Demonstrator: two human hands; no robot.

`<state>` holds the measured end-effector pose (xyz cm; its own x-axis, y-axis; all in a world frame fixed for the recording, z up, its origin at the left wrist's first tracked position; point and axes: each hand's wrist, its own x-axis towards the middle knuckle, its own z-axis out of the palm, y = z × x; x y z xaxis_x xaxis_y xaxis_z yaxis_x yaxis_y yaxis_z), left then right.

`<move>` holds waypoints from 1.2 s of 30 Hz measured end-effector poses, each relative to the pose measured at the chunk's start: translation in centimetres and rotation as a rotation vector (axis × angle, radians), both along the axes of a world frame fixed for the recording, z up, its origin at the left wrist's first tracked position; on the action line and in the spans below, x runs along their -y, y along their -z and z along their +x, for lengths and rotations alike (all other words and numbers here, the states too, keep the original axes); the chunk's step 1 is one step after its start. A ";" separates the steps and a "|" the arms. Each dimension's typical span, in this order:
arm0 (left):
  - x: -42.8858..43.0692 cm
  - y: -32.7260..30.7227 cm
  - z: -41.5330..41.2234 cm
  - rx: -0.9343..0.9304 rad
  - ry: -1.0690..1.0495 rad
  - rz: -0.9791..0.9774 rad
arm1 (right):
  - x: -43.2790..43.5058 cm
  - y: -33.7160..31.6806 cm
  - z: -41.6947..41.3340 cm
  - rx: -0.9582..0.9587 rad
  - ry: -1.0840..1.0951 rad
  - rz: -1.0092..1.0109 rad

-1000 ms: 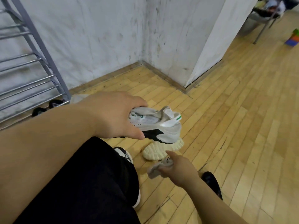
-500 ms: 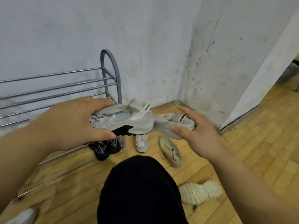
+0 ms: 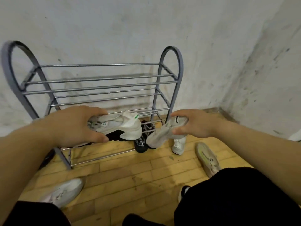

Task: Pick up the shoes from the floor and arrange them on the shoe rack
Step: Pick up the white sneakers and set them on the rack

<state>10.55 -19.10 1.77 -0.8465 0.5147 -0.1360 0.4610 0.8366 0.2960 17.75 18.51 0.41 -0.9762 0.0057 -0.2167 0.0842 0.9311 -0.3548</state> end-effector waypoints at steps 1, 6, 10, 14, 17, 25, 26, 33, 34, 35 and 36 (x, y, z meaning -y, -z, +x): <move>0.0 0.3 -0.2 0.023 -0.006 0.005 | 0.1 0.3 -0.6 0.056 -0.015 0.028; -1.7 1.4 -0.5 0.090 -0.009 0.026 | -0.3 4.3 -3.2 0.260 -0.129 0.018; -4.0 2.8 -1.4 0.115 0.026 0.000 | -2.4 8.8 -5.4 0.648 -0.083 0.339; -6.3 5.5 -3.1 0.115 0.054 -0.029 | -4.6 13.1 -7.8 0.758 -0.061 0.640; -8.1 8.3 -4.2 0.122 0.029 -0.098 | -6.8 17.6 -10.1 0.762 -0.068 0.662; -10.6 16.3 -8.2 0.096 0.054 -0.274 | -10.2 29.3 -15.4 0.747 0.067 0.485; -10.6 17.0 -8.3 0.143 0.030 -0.245 | -10.6 30.6 -16.2 0.747 0.104 0.435; -11.7 19.1 -9.0 0.213 0.024 -0.199 | -12.4 36.4 -17.8 0.686 0.061 0.389; -11.6 19.2 -9.2 0.218 0.025 -0.206 | -12.4 36.2 -17.4 0.667 0.061 0.395; -11.6 19.2 -9.4 0.216 0.024 -0.216 | -12.4 35.9 -17.1 0.653 0.057 0.407; -11.6 19.1 -9.7 0.212 0.020 -0.227 | -12.5 35.6 -16.7 0.653 0.050 0.431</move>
<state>0.83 -7.54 -17.34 -0.7768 0.4673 -0.4221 0.4262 0.8836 0.1939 1.03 30.99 -35.20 -0.6483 0.2604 -0.7155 0.1971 0.9651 0.1727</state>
